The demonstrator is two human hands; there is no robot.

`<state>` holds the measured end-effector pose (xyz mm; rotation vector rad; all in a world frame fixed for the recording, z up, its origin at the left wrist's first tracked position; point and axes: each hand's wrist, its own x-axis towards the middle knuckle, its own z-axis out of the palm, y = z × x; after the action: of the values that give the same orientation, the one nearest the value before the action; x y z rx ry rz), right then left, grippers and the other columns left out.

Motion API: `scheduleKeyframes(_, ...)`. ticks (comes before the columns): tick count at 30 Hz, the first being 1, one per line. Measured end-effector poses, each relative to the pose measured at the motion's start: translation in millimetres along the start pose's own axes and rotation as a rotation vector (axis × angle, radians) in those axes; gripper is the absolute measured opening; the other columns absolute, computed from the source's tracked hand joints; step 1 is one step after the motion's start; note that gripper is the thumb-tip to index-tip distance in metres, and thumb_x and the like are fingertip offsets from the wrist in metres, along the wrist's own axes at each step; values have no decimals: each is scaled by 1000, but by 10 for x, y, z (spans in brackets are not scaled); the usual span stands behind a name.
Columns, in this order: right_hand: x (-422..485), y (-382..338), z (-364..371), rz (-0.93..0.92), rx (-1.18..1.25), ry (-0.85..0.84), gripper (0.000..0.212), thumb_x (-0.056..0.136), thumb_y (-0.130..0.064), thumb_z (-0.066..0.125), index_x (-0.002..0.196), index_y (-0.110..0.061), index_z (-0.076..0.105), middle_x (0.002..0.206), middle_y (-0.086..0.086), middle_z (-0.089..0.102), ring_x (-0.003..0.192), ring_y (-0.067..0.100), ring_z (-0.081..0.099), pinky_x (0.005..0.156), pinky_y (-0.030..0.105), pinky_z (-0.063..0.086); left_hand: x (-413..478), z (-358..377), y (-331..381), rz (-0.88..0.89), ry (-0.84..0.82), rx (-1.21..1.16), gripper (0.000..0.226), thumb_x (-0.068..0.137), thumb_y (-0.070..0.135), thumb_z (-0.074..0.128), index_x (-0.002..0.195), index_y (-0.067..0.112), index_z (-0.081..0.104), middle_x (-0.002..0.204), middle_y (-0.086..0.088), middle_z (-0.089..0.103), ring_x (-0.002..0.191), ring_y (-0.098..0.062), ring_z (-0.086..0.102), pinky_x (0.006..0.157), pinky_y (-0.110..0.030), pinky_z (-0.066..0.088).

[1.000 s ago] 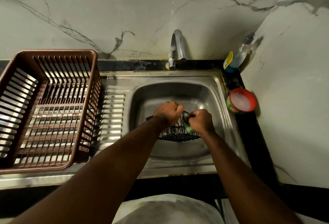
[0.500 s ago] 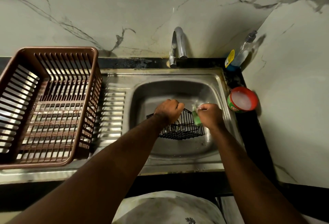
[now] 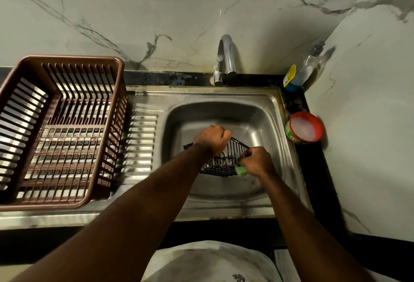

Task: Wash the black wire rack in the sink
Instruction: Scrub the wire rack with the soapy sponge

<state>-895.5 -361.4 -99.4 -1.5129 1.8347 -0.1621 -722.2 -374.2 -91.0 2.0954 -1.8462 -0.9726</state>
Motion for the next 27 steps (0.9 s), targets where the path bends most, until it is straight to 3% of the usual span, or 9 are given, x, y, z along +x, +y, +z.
scheduleKeyframes(2, 58, -37, -29, 7, -5, -25, 8, 79, -14, 80, 78, -18, 73, 83, 1, 73, 75, 17, 70, 66, 32, 61, -10, 16, 0, 38, 3, -32, 40, 97, 43, 25, 78, 17, 47, 79, -2, 49, 79, -23, 46, 61, -32, 32)
scheduleKeyframes(5, 198, -173, -79, -38, -17, 15, 4, 84, -16, 76, 81, -18, 76, 80, 1, 74, 70, 15, 70, 67, 35, 62, -33, 13, 37, 61, 17, -122, 37, 101, 37, 34, 75, 16, 49, 74, -5, 49, 69, -18, 42, 57, -31, 32)
scheduleKeyframes(8, 261, -286, -91, -74, -29, 62, 4, 86, -18, 76, 84, -15, 77, 82, 1, 74, 69, 12, 66, 60, 22, 53, -55, -7, 27, 58, 16, -123, 37, 99, 38, 32, 73, 16, 48, 74, -7, 49, 68, -18, 40, 59, -33, 33)
scheduleKeyframes(13, 124, -141, 19, -41, 65, 31, 8, 85, -12, 73, 87, -18, 77, 90, 2, 76, 84, 18, 70, 81, 40, 60, -69, -38, -36, 62, 18, -159, 35, 95, 39, 31, 74, 17, 48, 75, -7, 49, 70, -19, 41, 59, -32, 33)
scheduleKeyframes(19, 22, 86, -79, -68, 30, -132, 15, 74, -26, 88, 82, -19, 77, 83, -5, 75, 80, 11, 69, 74, 33, 59, -58, -56, -80, 68, 30, -143, 34, 99, 34, 37, 79, 13, 54, 77, -9, 52, 70, -19, 43, 57, -30, 32)
scheduleKeyframes(23, 128, 22, -202, -47, 165, 40, 9, 82, -23, 82, 87, -18, 78, 81, 0, 76, 74, 17, 72, 67, 36, 62, -50, -20, -46, 73, 34, -140, 34, 102, 33, 39, 76, 15, 52, 75, -6, 51, 67, -17, 41, 57, -31, 32)
scheduleKeyframes(27, 237, -108, -127, -23, 113, 130, 12, 84, -21, 78, 95, -15, 78, 90, 2, 75, 79, 19, 70, 72, 34, 61, -63, -23, -4, 76, 32, -134, 34, 103, 32, 39, 76, 15, 51, 73, -5, 49, 66, -17, 40, 57, -30, 32)
